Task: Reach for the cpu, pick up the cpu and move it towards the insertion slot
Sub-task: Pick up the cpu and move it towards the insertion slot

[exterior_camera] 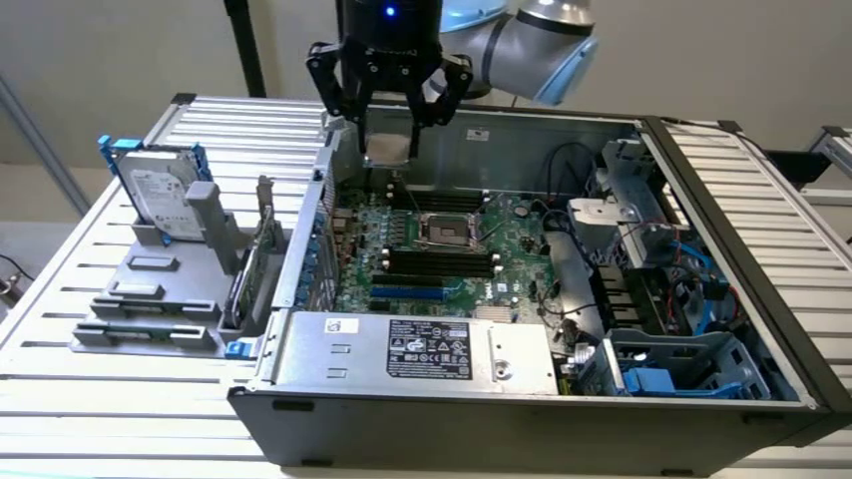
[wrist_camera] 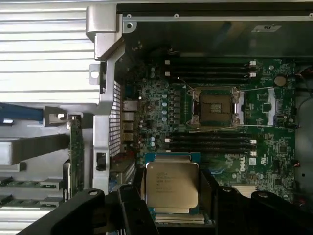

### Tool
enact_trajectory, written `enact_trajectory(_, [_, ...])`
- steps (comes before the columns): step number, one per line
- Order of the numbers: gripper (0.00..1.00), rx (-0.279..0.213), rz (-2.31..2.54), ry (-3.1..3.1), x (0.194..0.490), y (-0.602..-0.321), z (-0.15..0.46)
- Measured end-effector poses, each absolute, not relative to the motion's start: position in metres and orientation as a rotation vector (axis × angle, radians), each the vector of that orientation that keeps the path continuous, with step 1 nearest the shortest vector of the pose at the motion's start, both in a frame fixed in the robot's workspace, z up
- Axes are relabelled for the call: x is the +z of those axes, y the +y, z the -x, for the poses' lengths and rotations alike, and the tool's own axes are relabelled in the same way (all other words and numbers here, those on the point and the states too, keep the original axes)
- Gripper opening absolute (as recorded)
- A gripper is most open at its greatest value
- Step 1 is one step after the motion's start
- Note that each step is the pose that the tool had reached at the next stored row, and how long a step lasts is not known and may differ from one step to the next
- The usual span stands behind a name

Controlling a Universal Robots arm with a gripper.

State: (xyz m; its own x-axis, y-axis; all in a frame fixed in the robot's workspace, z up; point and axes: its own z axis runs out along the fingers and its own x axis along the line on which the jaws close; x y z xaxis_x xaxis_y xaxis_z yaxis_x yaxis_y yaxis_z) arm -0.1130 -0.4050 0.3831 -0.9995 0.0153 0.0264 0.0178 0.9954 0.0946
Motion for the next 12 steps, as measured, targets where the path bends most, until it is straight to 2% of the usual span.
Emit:
enact_trajectory(7, [0.54, -0.148, 0.026, -3.112, 0.382, -0.401, 0.082])
enact_trajectory(12, [0.54, -0.146, 0.026, -3.112, 0.380, -0.385, 0.068])
